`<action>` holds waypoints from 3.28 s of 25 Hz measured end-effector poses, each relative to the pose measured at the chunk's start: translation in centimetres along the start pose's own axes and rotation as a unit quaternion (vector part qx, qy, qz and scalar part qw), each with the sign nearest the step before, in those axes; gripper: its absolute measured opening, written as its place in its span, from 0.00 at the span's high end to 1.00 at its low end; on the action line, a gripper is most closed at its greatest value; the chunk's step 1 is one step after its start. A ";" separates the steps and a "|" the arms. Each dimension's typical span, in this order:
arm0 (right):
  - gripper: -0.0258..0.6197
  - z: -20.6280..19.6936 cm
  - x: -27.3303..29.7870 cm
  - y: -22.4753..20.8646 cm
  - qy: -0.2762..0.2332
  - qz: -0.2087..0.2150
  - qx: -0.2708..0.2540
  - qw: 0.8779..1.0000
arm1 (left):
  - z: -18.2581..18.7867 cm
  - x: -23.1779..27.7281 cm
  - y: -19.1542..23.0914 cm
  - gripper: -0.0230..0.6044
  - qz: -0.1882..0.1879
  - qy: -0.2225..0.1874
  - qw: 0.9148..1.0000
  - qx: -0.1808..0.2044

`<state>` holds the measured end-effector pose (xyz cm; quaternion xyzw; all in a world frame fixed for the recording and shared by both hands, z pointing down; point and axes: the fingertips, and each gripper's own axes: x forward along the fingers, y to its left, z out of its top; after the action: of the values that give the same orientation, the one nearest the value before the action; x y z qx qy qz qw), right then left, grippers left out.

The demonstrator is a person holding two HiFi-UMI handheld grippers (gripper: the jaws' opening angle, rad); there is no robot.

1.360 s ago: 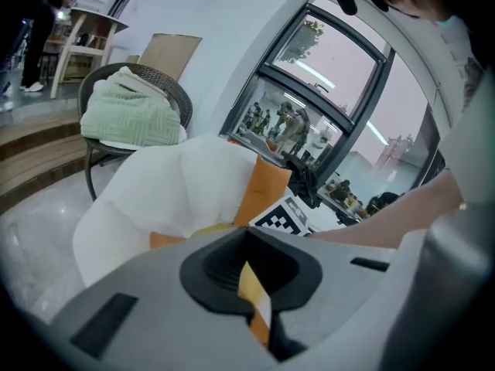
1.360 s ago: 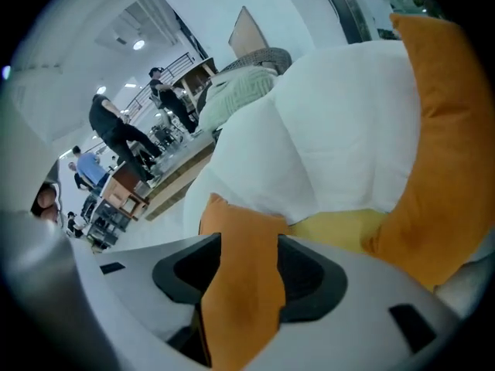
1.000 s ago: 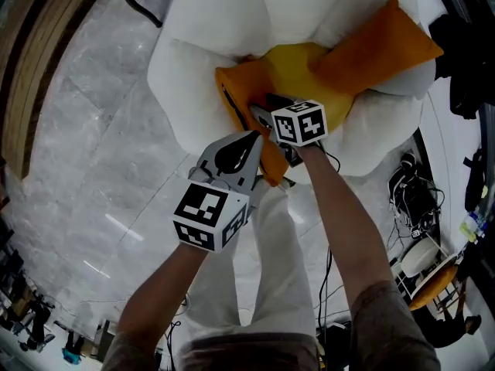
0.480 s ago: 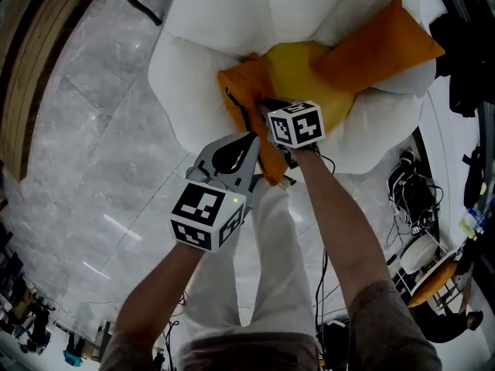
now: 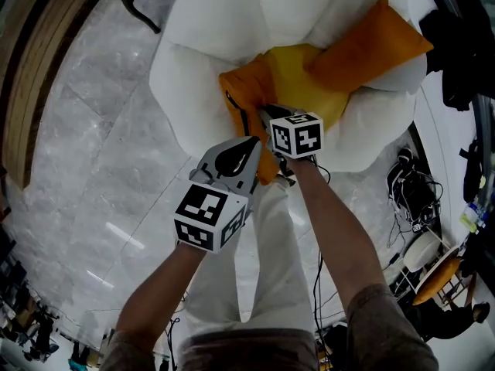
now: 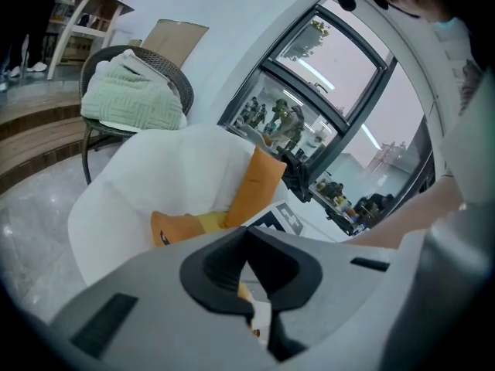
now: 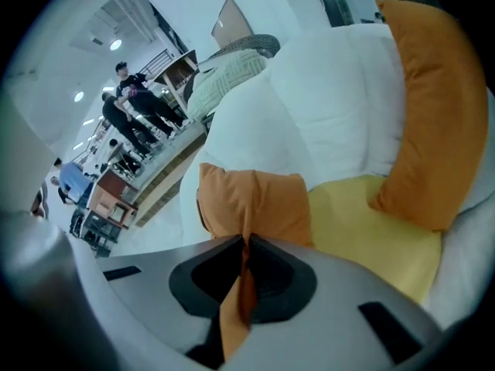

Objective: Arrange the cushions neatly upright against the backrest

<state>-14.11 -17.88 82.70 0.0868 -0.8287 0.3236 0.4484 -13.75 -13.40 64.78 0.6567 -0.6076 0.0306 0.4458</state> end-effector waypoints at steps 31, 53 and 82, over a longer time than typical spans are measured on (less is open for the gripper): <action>0.91 21.5 -12.5 -6.2 -0.168 -0.137 0.015 0.976 | 8.7 -1.6 -5.1 0.96 -0.004 -0.021 1.000 0.020; 0.84 20.4 -2.7 -2.2 -0.127 -0.072 -0.060 0.988 | 4.4 -1.2 -1.2 0.96 0.025 -0.024 0.999 -0.038; 0.93 14.5 -30.6 9.6 -0.147 -0.031 -0.033 0.988 | 13.9 -13.5 -17.7 0.96 -0.017 -0.042 0.999 0.028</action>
<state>-10.48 -23.81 48.20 0.1442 -0.8926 0.2658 0.3343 -9.58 -14.06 38.91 0.6800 -0.6130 0.0124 0.4021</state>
